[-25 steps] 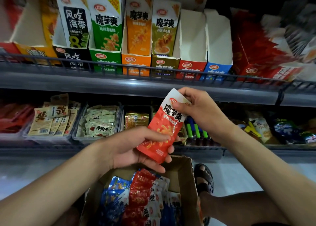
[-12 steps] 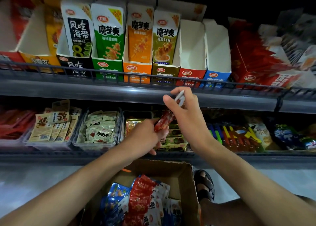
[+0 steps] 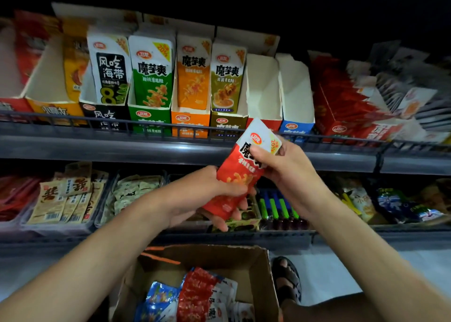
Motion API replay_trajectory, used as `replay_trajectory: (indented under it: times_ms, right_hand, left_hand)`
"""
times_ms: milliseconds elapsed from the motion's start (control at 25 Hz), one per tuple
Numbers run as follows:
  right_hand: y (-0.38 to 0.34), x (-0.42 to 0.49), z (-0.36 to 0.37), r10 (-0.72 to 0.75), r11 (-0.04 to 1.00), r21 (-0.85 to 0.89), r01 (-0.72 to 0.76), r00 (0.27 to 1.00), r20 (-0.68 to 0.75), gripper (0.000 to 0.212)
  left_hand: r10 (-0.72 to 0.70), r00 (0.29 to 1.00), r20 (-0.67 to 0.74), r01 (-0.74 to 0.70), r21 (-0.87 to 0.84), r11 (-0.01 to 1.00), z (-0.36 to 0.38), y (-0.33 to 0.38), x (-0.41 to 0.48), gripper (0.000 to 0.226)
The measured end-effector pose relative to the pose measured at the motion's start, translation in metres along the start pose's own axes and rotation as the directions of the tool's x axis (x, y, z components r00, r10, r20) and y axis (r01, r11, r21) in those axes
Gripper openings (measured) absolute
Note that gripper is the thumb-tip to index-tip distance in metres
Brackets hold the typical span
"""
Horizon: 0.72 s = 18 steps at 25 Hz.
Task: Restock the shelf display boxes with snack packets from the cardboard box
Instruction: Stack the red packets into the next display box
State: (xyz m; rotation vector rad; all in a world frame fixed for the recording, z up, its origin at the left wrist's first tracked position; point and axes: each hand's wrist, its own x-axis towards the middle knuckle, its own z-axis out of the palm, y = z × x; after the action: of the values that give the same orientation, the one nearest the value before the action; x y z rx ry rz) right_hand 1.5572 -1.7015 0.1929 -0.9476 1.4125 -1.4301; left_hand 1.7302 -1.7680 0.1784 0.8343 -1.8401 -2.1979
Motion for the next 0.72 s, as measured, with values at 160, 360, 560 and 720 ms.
replay_trajectory:
  times_ms: [160, 360, 560, 720]
  right_hand:
    - [-0.017, 0.001, -0.019, 0.07, 0.997, -0.022, -0.068, 0.992, 0.105, 0.024]
    - [-0.062, 0.002, -0.035, 0.12, 0.912, -0.409, -0.023, 0.97, 0.213, 0.026]
    - [-0.093, 0.004, -0.038, -0.105, 0.824, -0.541, 0.17, 0.983, 0.149, 0.018]
    - [-0.119, 0.017, -0.055, -0.404, 0.833, -0.446, 0.327, 0.911, -0.086, 0.01]
  left_hand:
    - [-0.046, 0.979, 0.199, 0.043, 0.023, 0.999, -0.008, 0.015, 0.003, 0.031]
    - [-0.029, 0.969, 0.247, -0.009, 0.151, 0.988, -0.01, 0.032, 0.013, 0.028]
    - [0.078, 0.99, 0.118, -0.089, 0.095, 0.991, -0.001, 0.059, 0.026, 0.032]
    - [0.479, 0.768, -0.424, -0.338, 0.367, 0.867, 0.007, 0.079, 0.043, 0.031]
